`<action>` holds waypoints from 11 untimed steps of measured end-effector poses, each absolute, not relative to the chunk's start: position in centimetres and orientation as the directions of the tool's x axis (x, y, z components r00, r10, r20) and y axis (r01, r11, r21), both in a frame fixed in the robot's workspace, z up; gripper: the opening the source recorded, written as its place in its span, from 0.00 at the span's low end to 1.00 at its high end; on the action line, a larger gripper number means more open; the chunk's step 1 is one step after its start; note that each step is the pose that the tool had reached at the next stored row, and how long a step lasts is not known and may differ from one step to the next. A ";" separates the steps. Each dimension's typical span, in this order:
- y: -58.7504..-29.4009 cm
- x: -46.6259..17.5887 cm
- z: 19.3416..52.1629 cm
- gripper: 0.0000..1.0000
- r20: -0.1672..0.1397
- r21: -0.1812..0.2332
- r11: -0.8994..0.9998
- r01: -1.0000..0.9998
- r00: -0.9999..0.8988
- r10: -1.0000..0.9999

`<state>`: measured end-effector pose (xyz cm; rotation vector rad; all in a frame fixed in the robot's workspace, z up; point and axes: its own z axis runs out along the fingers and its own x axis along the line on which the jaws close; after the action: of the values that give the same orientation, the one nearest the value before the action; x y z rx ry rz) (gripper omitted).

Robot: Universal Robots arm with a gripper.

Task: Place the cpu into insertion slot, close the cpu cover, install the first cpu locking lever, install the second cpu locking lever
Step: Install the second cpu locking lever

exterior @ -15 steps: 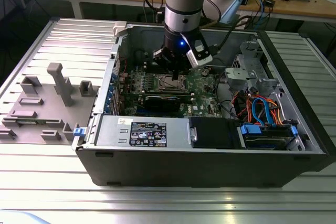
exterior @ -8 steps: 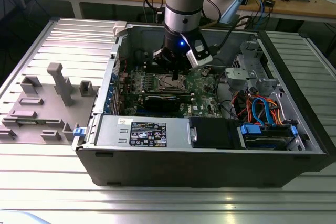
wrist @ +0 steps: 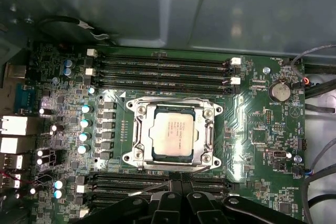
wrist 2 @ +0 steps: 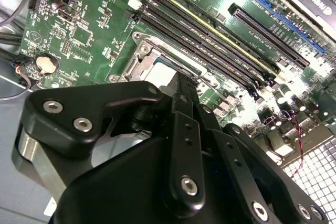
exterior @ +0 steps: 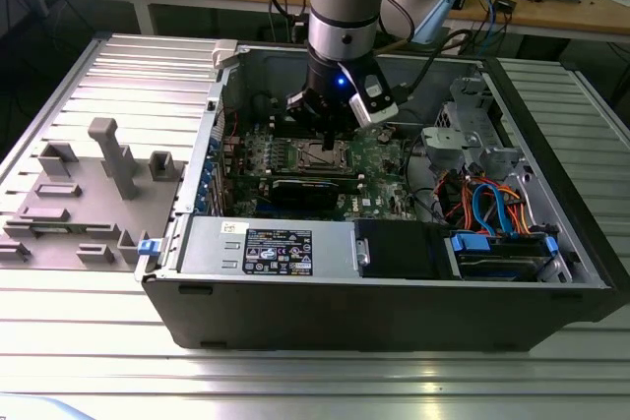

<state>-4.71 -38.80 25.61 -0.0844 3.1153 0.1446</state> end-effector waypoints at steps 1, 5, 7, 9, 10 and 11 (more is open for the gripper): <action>-39.0 -4.7 25.6 0.11 -0.024 0.093 0.994 -0.055 -0.998 -0.053; -39.0 -4.9 25.5 0.11 -0.025 0.101 0.993 -0.055 -0.998 -0.053; -39.4 -5.0 25.2 0.11 -0.026 0.119 0.991 -0.055 -0.998 -0.053; -39.8 -5.0 25.0 0.11 -0.026 0.127 0.990 -0.058 -0.998 -0.055; -40.0 -5.0 24.9 0.11 -0.026 0.130 0.990 -0.061 -0.998 -0.058; -40.2 -5.1 24.7 0.11 -0.026 0.132 0.989 -0.064 -0.998 -0.061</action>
<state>-5.08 -40.16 24.68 -0.0973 3.1110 0.2069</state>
